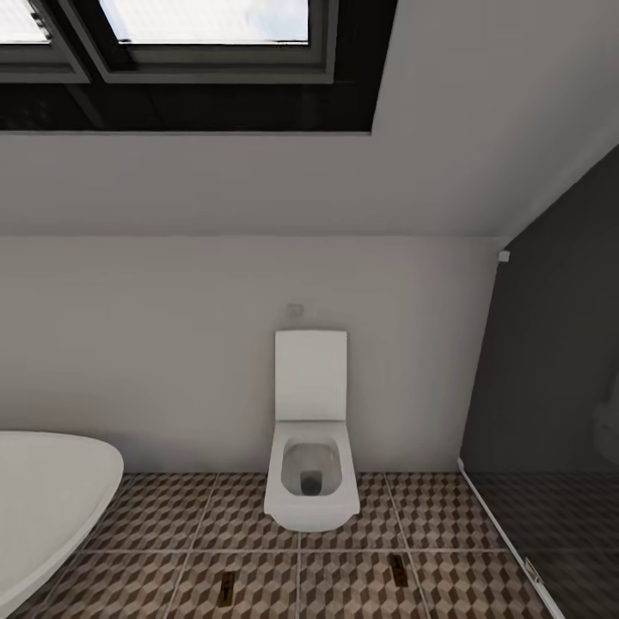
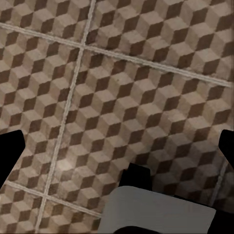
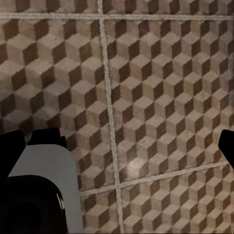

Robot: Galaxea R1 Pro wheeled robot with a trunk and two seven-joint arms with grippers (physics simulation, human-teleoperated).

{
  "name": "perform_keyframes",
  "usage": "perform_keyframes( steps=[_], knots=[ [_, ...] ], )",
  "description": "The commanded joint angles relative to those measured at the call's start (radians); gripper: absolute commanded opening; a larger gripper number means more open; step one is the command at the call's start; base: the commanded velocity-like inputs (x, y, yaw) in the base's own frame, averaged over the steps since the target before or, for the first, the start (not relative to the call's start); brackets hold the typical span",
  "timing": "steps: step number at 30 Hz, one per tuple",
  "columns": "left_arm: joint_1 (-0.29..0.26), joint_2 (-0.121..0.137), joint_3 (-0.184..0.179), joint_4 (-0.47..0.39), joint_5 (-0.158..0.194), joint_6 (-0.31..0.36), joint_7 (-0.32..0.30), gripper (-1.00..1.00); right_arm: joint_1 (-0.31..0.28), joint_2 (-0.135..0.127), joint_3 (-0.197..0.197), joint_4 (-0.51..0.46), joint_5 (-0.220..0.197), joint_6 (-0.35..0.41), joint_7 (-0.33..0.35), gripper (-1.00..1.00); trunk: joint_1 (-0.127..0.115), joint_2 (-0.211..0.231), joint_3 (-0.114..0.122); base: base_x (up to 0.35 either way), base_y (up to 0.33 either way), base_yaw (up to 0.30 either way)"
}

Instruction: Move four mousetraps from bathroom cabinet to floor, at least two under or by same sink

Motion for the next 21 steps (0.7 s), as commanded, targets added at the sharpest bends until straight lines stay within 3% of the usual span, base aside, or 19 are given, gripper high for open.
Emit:
perform_keyframes(
  steps=[1, 8, 21],
  knots=[
    [0.008, -0.003, -0.008, -0.001, 0.007, 0.001, 0.003, 1.0, 0.005, 0.005, -0.008, 0.003, 0.007, -0.008, -0.001, 1.0, -0.004, 0.007, 0.002, 0.0, 0.0, 0.0],
    [0.056, -0.025, -0.009, -0.001, 0.004, -0.021, -0.001, 1.0, 0.028, 0.028, -0.008, 0.003, 0.006, -0.036, 0.006, 1.0, -0.031, 0.056, 0.024, 0.0, 0.0, 0.0],
    [0.087, -0.038, -0.01, -0.001, 0.002, -0.049, -0.002, 1.0, 0.034, 0.034, -0.008, 0.003, 0.006, -0.047, 0.032, 1.0, -0.081, 0.147, 0.065, 0.0, 0.0, 0.0]
  ],
)
